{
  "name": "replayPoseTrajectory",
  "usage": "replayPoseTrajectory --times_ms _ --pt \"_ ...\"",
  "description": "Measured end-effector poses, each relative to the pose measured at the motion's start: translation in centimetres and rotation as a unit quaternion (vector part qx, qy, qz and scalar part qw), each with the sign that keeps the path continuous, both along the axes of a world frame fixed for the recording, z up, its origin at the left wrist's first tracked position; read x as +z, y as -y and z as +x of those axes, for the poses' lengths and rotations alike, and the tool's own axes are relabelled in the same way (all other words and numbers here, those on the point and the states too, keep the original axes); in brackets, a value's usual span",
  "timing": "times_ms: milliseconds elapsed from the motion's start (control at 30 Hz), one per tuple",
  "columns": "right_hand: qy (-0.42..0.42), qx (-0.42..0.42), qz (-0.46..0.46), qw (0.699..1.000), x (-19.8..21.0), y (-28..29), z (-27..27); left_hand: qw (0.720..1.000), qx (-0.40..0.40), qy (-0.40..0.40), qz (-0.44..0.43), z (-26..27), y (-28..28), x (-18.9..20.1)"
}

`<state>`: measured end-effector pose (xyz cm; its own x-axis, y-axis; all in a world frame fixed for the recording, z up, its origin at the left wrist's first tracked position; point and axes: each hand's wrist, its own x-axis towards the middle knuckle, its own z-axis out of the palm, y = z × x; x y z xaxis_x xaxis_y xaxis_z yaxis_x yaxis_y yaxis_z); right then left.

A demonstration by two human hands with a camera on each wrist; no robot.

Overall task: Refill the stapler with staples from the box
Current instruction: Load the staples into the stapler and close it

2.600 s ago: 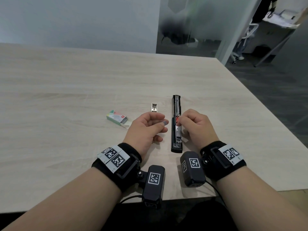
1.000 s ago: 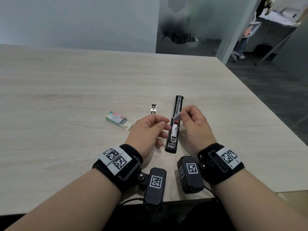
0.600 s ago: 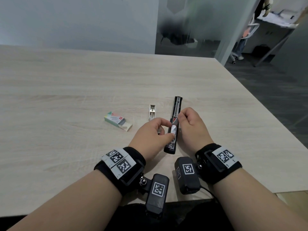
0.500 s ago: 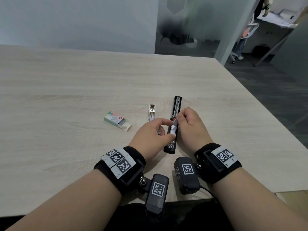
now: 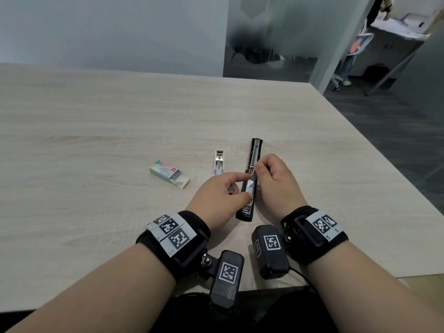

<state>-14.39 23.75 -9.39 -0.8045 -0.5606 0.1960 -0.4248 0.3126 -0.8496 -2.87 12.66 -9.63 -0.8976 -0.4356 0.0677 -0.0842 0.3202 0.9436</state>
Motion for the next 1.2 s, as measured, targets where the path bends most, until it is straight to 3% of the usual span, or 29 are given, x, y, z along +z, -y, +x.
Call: replayPoseTrajectory --times_ms 733,900,967,1100,1200 --pt "-0.002 -0.003 0.025 1.0 0.4 0.0 0.3 1.0 0.005 0.003 0.004 0.1 0.0 0.1" --pt "0.031 -0.021 -0.028 0.999 0.6 -0.2 0.5 1.0 0.009 0.007 0.019 0.2 -0.1 0.3" --pt "0.049 -0.033 -0.049 0.997 0.6 -0.2 0.4 0.998 0.029 0.009 0.052 0.2 -0.4 0.3" --pt "0.078 -0.035 -0.078 0.993 0.7 -0.4 0.7 0.971 0.094 -0.041 0.216 0.5 -1.0 0.6" --pt "0.063 -0.011 -0.109 0.992 0.8 -0.7 1.2 0.958 0.103 -0.076 0.257 1.1 -1.1 1.1"
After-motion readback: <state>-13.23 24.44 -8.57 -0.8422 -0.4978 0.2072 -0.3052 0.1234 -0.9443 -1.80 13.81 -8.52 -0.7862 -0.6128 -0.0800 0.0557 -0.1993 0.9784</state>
